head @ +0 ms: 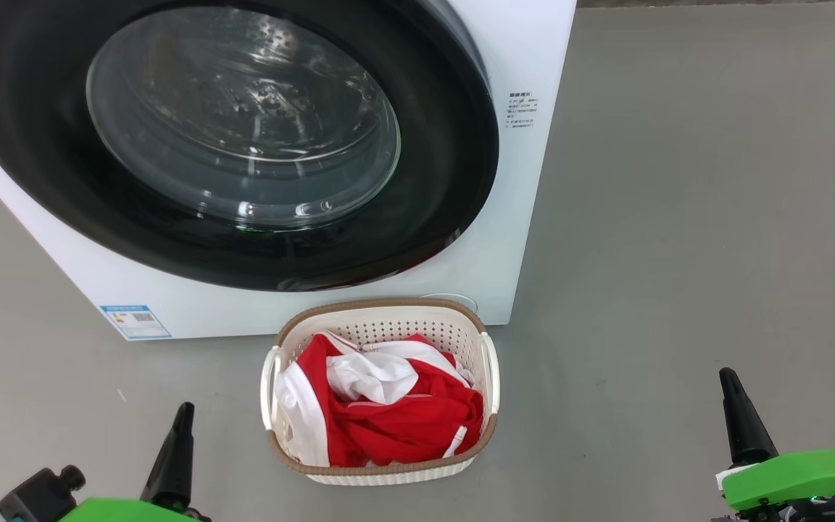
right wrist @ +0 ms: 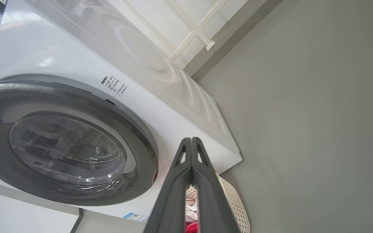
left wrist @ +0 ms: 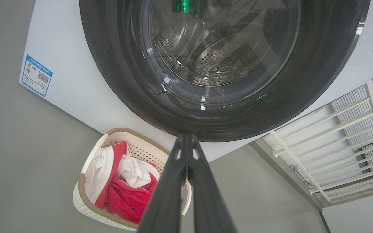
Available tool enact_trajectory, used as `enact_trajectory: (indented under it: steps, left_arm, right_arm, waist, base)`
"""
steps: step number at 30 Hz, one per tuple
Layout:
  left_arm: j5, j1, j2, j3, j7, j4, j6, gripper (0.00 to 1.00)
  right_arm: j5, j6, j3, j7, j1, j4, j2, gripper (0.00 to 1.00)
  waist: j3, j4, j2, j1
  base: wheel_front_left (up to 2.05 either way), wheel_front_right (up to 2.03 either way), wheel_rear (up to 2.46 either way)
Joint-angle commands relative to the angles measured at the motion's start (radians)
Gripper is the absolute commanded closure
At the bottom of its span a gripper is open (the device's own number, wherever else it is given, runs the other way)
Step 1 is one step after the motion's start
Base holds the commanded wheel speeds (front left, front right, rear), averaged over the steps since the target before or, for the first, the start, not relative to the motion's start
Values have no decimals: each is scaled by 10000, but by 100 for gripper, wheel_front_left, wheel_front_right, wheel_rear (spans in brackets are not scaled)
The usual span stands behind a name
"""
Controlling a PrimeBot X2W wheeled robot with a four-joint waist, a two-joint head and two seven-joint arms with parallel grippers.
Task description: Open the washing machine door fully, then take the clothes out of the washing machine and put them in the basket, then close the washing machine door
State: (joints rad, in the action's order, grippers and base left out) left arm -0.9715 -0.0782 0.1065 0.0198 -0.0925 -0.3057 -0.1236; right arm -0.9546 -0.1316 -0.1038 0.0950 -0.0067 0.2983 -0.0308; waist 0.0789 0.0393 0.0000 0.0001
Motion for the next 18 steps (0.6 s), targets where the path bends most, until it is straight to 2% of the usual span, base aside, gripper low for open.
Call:
enact_trajectory:
  steps: [1, 18]
  left_arm:
    - [-264, -204, 89, -269, 71, 298, -35, 100]
    - [-1915, -225, -49, -503, 557, 381, -45, 100]
  right_arm:
    - [-344, 5, 94, -51, -422, -303, -166, 100]
    - [-2021, 6, 92, -547, -573, -367, -210, 100]
  waist:
    - [-19, -11, 0, 0]
    - [-214, -112, 0, 0]
  base:
    - [0, 0, 0]
    - [0, 0, 0]
